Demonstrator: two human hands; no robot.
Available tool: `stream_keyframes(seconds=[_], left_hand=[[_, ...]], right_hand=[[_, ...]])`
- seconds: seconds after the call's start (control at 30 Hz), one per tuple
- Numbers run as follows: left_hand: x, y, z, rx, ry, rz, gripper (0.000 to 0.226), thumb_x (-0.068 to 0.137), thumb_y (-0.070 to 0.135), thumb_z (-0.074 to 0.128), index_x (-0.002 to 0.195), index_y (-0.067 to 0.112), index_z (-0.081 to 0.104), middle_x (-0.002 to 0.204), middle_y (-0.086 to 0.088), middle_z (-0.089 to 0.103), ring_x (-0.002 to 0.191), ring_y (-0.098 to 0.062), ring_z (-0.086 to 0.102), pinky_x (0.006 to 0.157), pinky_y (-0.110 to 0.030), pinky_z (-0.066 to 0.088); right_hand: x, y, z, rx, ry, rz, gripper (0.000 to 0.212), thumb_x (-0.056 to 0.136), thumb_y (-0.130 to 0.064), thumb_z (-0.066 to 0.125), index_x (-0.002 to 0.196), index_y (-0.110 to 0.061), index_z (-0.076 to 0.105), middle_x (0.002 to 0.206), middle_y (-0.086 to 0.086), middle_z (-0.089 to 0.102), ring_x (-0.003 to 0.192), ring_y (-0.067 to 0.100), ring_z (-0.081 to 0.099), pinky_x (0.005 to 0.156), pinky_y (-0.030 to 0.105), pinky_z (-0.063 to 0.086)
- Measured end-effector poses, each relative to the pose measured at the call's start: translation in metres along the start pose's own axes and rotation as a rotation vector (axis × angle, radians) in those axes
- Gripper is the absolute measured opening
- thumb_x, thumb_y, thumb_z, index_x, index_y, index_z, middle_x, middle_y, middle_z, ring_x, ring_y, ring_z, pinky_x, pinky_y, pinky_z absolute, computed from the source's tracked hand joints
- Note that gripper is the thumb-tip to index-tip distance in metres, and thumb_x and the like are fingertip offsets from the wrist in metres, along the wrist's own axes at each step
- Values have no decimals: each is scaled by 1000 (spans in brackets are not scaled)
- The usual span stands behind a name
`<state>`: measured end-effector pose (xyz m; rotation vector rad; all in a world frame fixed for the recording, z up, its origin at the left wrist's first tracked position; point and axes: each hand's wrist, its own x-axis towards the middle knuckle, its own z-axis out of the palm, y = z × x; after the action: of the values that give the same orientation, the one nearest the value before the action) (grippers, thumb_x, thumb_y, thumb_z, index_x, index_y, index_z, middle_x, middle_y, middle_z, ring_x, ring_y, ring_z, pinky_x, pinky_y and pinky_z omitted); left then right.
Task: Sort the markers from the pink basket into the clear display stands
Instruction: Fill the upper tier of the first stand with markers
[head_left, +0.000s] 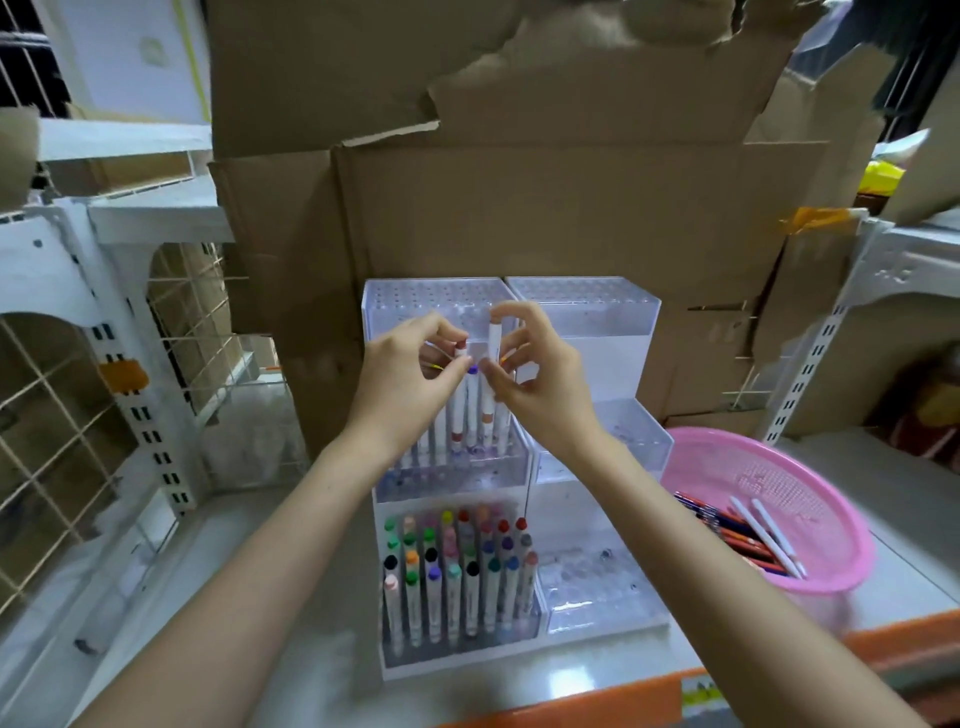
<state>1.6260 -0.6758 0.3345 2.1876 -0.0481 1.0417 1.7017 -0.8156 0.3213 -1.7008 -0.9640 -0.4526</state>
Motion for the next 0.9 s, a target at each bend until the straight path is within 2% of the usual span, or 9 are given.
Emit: stream_keyframes(seconds=[0.13,0.2,0.33,0.47,0.63,0.7,0.83,0.9], left_hand=[[2,0,-4,16,-9,9,10,82,17,73,89,17,65,80,6,67,73,0,65,68,-12,53],[3,0,-5,8,-22,0,10,82,18,73,89,17,66,79,7,67,73,0,64,68,-10,52],[1,0,-8,-28,-50,-38,9,84,17,72,91,18,66,80,7,68,74,1,65,69,-9,51],[3,0,-10,-37,-72,-63,8,84,18,71,91,20,67,82,6,69,75,1,65,70,-8,51],[6,-3,-9,64,-137,0,9,81,16,74,89,13,69,79,3,69,73,-3,65,72,-20,56],[3,-3,-7,77,-155,41,9,81,14,74,88,12,68,78,3,68,73,-4,65,71,-21,56],[0,-6,-5,108,-159,82,8,80,13,74,85,10,68,78,1,68,72,-7,64,68,-24,55],[-1,-7,-4,154,-191,118,9,80,11,74,85,8,67,79,0,66,73,-11,62,70,-29,54]], right_hand=[[-1,0,2,-5,20,2,37,85,-11,70,117,-18,52,74,-7,50,65,16,58,58,37,56],[-1,0,3,-10,25,1,37,85,-11,69,117,-19,51,74,-7,50,65,16,59,58,38,55],[-2,0,7,-10,28,-4,37,86,-12,70,117,-18,51,74,-8,50,66,13,59,57,29,54],[-3,0,9,-5,21,4,38,85,-10,70,118,-17,52,75,-8,50,65,8,57,56,15,46],[-4,1,10,-13,22,-1,38,85,-12,70,118,-18,51,75,-8,50,65,7,57,55,15,45],[-4,1,9,-15,23,-1,39,85,-13,71,118,-18,51,75,-9,49,66,8,58,55,15,45],[-5,1,9,-19,16,1,39,85,-13,71,118,-19,51,76,-10,49,68,12,60,57,25,52],[-5,1,8,-17,17,1,39,85,-13,70,118,-19,51,76,-10,50,68,11,60,56,21,49]])
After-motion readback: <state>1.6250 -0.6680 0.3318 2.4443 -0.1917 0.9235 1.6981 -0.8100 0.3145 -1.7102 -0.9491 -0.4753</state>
